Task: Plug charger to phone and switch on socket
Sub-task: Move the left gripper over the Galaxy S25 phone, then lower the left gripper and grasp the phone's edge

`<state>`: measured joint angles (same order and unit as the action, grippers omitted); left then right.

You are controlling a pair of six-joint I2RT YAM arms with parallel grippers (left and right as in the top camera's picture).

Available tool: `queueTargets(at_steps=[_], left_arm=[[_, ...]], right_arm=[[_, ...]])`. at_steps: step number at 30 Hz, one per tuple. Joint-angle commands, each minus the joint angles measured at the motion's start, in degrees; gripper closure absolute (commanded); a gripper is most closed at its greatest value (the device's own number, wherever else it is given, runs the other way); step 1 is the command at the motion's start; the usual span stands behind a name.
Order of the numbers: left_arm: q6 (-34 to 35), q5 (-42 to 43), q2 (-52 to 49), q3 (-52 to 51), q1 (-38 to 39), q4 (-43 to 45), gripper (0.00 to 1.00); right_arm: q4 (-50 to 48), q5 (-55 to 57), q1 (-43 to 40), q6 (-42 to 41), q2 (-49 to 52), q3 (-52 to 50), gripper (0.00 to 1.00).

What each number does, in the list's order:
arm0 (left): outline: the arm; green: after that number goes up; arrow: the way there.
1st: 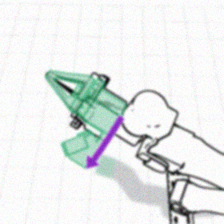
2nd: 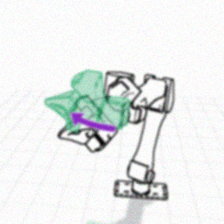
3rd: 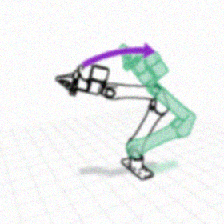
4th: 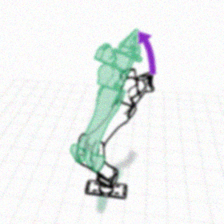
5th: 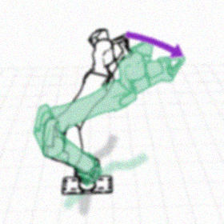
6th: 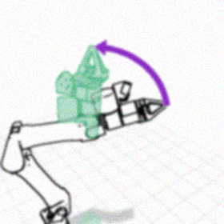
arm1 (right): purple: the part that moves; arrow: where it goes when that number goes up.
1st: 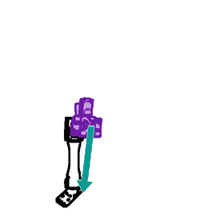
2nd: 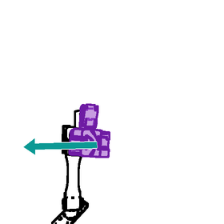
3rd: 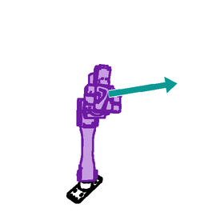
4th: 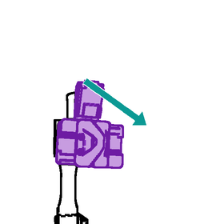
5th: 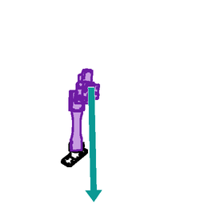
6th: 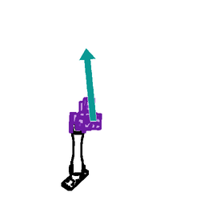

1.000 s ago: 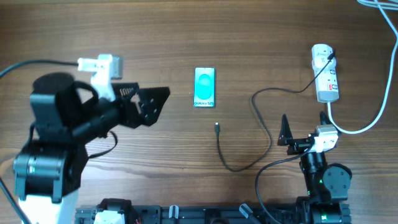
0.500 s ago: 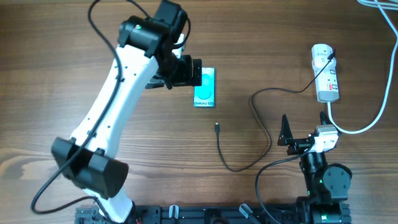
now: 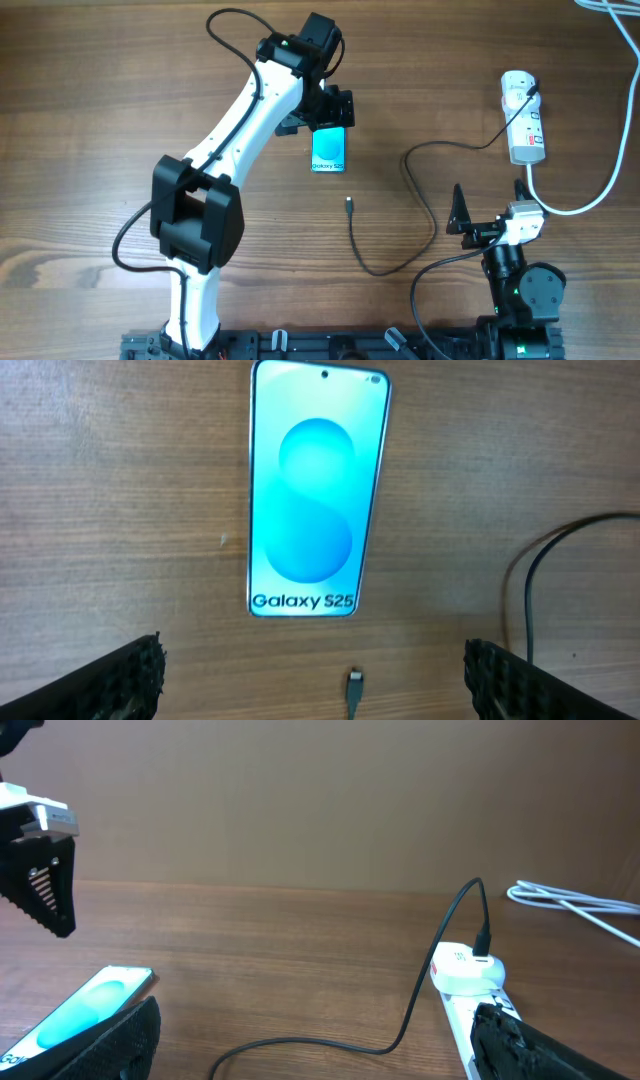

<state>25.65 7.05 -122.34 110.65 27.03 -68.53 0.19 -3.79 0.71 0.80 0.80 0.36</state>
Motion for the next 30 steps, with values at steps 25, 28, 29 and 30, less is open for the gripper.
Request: queueTargets(at_steps=[25,28,29,30], left_arm=[[0.52,-3.1,-8.72,1.01,0.24,5.88,0.0],[0.52,-3.13,-8.72,1.01,0.24,6.29,0.0],[0.52,-3.23,-8.76,1.01,0.24,6.27,0.0],[0.52,-3.58,-8.81,1.01,0.24,6.25,0.0]], right_arm=[[-0.2,0.83,0.2,0.68,-0.22,-0.04,0.0],[-0.2,0.83,0.17,0.66,-0.22,-0.04,0.0],[-0.2,0.83,0.17,0.68,-0.22,-0.04,0.0],[-0.2,0.83,0.17,0.68,-0.22,-0.04,0.0]])
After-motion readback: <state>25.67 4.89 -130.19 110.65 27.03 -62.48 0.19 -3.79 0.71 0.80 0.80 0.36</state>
